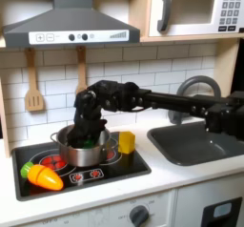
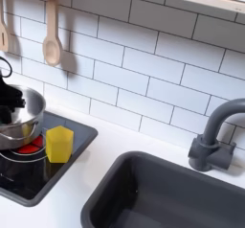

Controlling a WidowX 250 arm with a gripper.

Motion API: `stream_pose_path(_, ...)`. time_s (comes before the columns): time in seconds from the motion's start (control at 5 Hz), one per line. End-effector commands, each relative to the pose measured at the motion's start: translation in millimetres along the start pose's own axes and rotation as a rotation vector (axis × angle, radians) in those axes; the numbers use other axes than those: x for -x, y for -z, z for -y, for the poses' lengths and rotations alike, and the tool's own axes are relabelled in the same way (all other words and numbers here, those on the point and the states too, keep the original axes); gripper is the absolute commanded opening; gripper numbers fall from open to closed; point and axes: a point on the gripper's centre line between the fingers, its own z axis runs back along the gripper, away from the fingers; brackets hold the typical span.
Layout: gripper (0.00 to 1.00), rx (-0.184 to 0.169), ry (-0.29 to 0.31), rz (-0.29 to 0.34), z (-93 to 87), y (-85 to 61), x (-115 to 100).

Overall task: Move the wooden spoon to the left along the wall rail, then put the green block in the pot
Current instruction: 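Put the green block in the pot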

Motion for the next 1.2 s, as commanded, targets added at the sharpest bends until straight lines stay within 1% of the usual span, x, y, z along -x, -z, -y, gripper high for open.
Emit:
stream_pose_path(0.0,0.0,0.001,0.001,-0.019,1.4,6.7,2)
stream_pose_path(0.2,0.6,0.0,0.003,-0.018,1.0,4.6,3)
stream_pose_path(0.4,1.0,0.013,0.011,0.006,3.7,-2.2,0)
stream_pose_path(0.6,1.0,0.021,0.014,0.014,4.0,-4.8,-1)
stream_pose_path(0.8,1.0,0.037,0.026,0.034,8.0,-12.1,-3)
stream_pose_path(1.0,1.0,0.045,0.041,0.09,11.8,-33.2,-10)
